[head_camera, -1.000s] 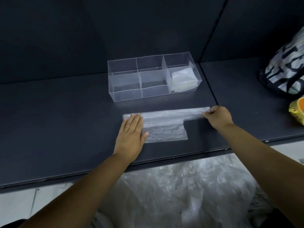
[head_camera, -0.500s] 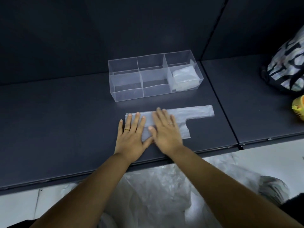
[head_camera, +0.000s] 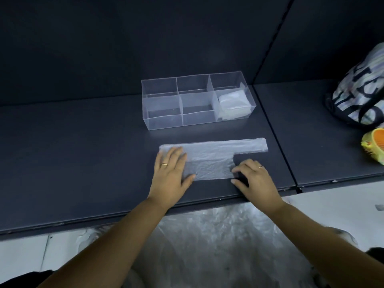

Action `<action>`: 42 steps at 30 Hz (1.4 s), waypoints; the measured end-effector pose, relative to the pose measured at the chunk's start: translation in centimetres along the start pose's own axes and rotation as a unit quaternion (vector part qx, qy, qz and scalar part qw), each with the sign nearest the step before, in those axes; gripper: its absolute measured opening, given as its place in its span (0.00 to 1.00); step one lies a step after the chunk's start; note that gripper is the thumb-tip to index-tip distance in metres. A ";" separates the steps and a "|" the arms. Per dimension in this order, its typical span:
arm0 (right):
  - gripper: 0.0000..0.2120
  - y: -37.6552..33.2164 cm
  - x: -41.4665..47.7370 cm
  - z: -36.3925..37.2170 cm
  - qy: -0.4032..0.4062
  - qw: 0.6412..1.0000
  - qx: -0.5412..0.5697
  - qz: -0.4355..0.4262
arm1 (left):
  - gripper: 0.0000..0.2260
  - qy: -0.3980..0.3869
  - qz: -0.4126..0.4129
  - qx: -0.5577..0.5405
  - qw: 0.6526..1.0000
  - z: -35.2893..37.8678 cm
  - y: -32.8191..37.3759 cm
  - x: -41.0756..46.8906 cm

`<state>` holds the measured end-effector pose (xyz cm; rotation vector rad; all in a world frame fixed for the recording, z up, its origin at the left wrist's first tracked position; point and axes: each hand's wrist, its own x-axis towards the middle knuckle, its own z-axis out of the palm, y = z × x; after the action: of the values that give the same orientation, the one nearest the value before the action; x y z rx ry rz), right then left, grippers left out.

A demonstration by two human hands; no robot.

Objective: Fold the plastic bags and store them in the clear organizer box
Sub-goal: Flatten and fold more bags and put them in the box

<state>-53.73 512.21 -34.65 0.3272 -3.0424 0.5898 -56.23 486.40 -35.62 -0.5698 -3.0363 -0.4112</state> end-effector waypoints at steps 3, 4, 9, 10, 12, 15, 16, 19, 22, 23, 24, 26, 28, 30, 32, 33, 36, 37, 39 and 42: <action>0.02 -0.4 0.6 0.2 0.014 1.000 0.012 0.025 | 0.28 -0.045 0.069 -0.058 0.995 0.3 1.4 -0.8; 0.03 -0.5 1.0 0.3 0.005 1.000 0.004 0.026 | 0.30 -0.060 0.068 -0.072 0.993 0.5 1.8 -1.0; 0.06 -0.5 1.9 -0.5 -0.066 0.993 0.063 0.073 | 0.27 -0.017 0.008 -0.098 0.995 1.3 2.1 -1.0; 0.06 -0.2 1.9 -1.0 -0.076 0.987 0.108 0.094 | 0.24 0.002 0.011 -0.097 0.995 1.2 2.3 -0.8; 0.07 -0.2 1.8 -2.0 -0.090 0.977 0.149 0.121 | 0.15 0.064 0.033 -0.081 0.994 1.1 2.7 -0.5; 0.12 -0.8 1.2 -2.8 -0.032 0.994 0.035 0.096 | 0.12 0.122 0.064 -0.058 0.989 0.8 3.2 -0.5; 0.24 -1.5 1.0 -3.0 -0.028 0.998 0.002 0.059 | 0.11 0.125 0.067 -0.057 0.988 0.8 3.3 -0.6; 0.41 -3.9 0.8 -1.9 -0.083 0.991 -0.072 -0.077 | 0.10 0.099 0.060 -0.051 0.992 0.4 3.7 -1.1; 0.26 -4.6 1.1 0.2 -0.086 0.992 -0.058 -0.073 | 0.03 0.038 0.028 -0.036 0.998 -0.5 3.8 -1.4; 0.19 -4.3 1.3 0.4 -0.061 0.997 -0.011 -0.041 | 0.02 0.025 0.011 -0.051 0.998 -0.8 3.4 -1.4; 0.14 -3.7 1.6 0.4 -0.037 0.998 0.054 -0.005 | 0.03 0.019 -0.012 -0.076 0.997 -1.0 2.8 -1.4; 0.07 -2.6 2.3 -0.2 -0.008 0.980 0.180 0.081 | 0.04 0.017 -0.088 -0.142 0.986 -1.8 1.0 -1.3; 0.06 -1.5 3.1 -0.9 -0.029 0.951 0.252 0.176 | 0.04 0.002 -0.169 -0.225 0.960 -2.5 -0.8 -0.8; 0.08 -1.1 3.8 -0.9 -0.039 0.926 0.288 0.240 | 0.03 -0.015 -0.233 -0.334 0.913 -2.9 -2.2 0.0; 0.11 -1.1 4.5 -0.5 -0.017 0.911 0.301 0.280 | 0.03 -0.008 -0.283 -0.388 0.877 -2.9 -2.9 0.7; 0.12 -1.1 4.8 -0.2 -0.004 0.908 0.299 0.292 | 0.04 -0.001 -0.303 -0.390 0.870 -2.7 -3.2 1.0; 0.12 -1.4 5.6 0.3 0.007 0.908 0.277 0.315 | 0.04 0.030 -0.352 -0.368 0.860 -2.3 -3.7 1.4; 0.12 -1.5 5.8 0.3 0.003 0.910 0.264 0.319 | 0.04 0.042 -0.365 -0.355 0.859 -2.3 -3.6 1.5; 0.12 -1.6 6.0 0.3 -0.009 0.915 0.244 0.322 | 0.05 0.084 -0.384 -0.288 0.873 -2.5 -2.7 1.3; 0.09 -1.6 6.2 0.4 -0.006 0.909 0.248 0.335 | 0.09 0.198 -0.263 -0.130 0.935 -2.2 -0.4 0.8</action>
<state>-59.47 509.37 -34.06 -0.7548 -2.9086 1.3875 -57.15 485.73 -33.49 0.3155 -2.7048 -0.8322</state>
